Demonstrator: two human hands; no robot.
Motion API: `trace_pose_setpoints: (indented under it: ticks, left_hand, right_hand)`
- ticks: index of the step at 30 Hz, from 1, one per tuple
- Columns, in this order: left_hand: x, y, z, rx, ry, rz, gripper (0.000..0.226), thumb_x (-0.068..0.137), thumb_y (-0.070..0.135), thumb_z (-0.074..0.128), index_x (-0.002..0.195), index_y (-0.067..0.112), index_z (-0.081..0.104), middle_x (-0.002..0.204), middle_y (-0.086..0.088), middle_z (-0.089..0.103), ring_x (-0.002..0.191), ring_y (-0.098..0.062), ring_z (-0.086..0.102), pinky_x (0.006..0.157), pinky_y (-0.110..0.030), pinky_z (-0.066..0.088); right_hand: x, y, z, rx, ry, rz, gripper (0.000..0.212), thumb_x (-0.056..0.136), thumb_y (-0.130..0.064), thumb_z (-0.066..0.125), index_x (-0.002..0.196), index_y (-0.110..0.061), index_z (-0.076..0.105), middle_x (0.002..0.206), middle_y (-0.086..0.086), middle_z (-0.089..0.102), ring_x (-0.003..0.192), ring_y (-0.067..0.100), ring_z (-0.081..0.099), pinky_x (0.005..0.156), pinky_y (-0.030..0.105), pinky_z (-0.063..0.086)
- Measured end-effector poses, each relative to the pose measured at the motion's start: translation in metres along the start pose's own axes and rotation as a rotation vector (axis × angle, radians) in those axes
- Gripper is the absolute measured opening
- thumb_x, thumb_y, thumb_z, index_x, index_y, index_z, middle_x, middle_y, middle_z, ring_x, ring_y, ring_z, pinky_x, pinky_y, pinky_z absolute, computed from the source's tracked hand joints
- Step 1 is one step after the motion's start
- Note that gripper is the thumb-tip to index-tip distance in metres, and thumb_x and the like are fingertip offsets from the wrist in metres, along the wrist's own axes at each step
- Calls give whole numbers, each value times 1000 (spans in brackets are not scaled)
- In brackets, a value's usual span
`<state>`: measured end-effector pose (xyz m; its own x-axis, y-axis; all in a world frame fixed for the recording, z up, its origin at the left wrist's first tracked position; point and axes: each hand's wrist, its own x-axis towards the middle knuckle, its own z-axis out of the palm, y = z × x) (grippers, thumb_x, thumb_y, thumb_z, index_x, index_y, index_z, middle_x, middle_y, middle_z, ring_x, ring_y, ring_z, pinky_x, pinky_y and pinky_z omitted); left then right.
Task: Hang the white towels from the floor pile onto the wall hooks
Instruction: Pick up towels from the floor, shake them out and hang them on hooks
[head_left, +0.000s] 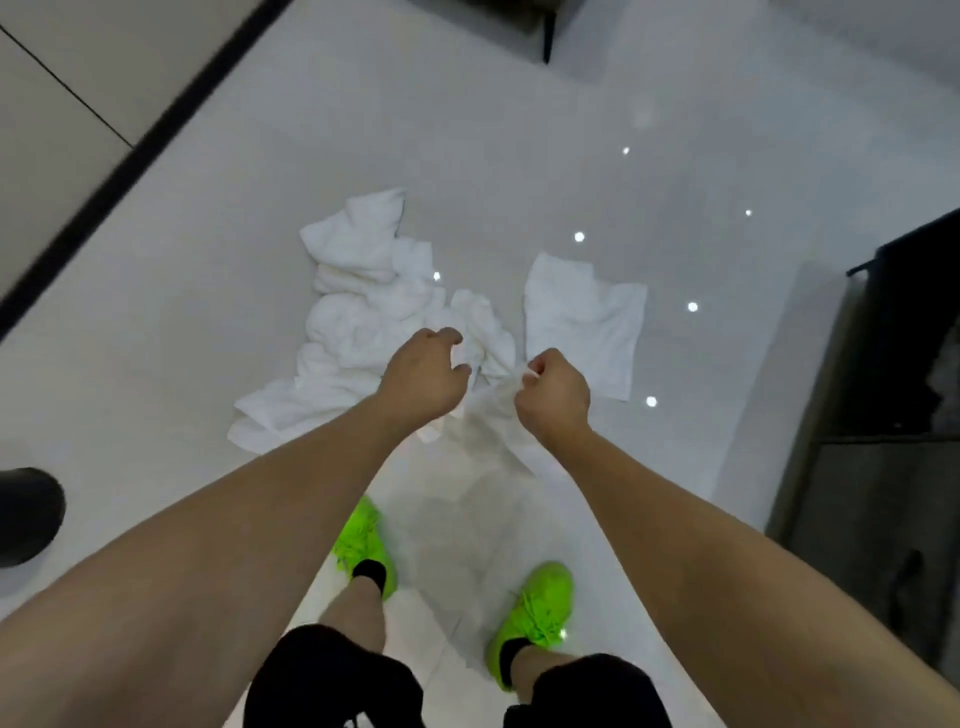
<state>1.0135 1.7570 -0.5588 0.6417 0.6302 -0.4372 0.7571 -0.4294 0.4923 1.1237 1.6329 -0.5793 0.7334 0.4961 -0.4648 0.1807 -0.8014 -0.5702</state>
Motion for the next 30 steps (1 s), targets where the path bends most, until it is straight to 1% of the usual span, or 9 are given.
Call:
trace_pose_setpoints:
  ticks: [4, 9, 13, 16, 18, 20, 23, 27, 30]
  left_hand:
    - [-29, 118, -86, 27, 100, 161, 45, 90, 28, 57, 134, 20, 52, 125, -11, 54, 112, -27, 54, 80, -26, 35]
    - [-68, 250, -148, 103, 42, 451, 55, 86, 23, 62, 139, 26, 46, 134, -2, 52, 122, -23, 48, 89, -28, 40]
    - [-105, 335, -168, 141, -25, 712, 64, 84, 22, 65, 142, 31, 40, 141, 5, 48, 126, -19, 45, 94, -30, 43]
    - [-138, 386, -167, 129, -56, 879, 65, 84, 26, 67, 143, 32, 40, 144, 7, 46, 130, -18, 43, 99, -29, 40]
    - [-160, 415, -160, 116, -44, 951, 47, 84, 30, 65, 129, 32, 52, 129, 6, 57, 116, -19, 53, 86, -28, 44]
    - [-183, 440, -155, 105, -12, 981, 18, 84, 32, 61, 101, 31, 60, 103, 7, 62, 96, -19, 58, 71, -28, 45]
    - [-217, 470, -142, 210, -34, 1043, 6, 81, 31, 61, 88, 32, 60, 95, 9, 63, 89, -17, 58, 74, -30, 49]
    - [-255, 501, -115, 253, -113, 1127, 35, 83, 39, 64, 116, 29, 57, 122, 10, 57, 104, -16, 55, 83, -29, 45]
    - [-310, 530, -80, 140, -200, 1192, 54, 79, 56, 66, 127, 35, 55, 116, 18, 53, 107, -8, 52, 88, -26, 42]
  right_hand:
    - [-32, -59, -139, 50, 150, -81, 27, 84, -5, 47, 102, -18, 63, 88, -9, 56, 80, 14, 53, 68, 23, 40]
    - [-91, -98, -286, 227, 327, -166, 29, 84, -8, 50, 102, -21, 68, 104, -5, 65, 94, 14, 60, 84, 30, 52]
    - [-152, -93, -369, 233, 488, -203, 24, 86, -9, 56, 98, -27, 67, 94, -11, 58, 94, 10, 58, 71, 21, 49]
    - [-204, -75, -419, 273, 632, -189, 23, 87, -11, 62, 103, -27, 66, 101, -4, 59, 92, 8, 58, 65, 17, 46]
    - [-242, -62, -446, 284, 695, -172, 25, 86, -12, 61, 107, -27, 65, 101, -1, 60, 90, 12, 60, 70, 23, 50]
    - [-277, -51, -471, 247, 779, -171, 26, 86, -10, 61, 106, -24, 67, 96, -4, 61, 90, 13, 60, 75, 23, 46]
    - [-333, -24, -505, 221, 900, -141, 28, 83, -8, 55, 101, -22, 71, 98, -3, 64, 94, 13, 59, 80, 24, 43]
    - [-396, 22, -545, 234, 912, -133, 32, 77, -7, 53, 96, -25, 71, 104, -3, 68, 100, 12, 60, 79, 25, 47]
    - [-432, 55, -568, 232, 895, -173, 28, 73, -9, 59, 90, -30, 70, 98, 1, 69, 92, 13, 64, 74, 26, 49]
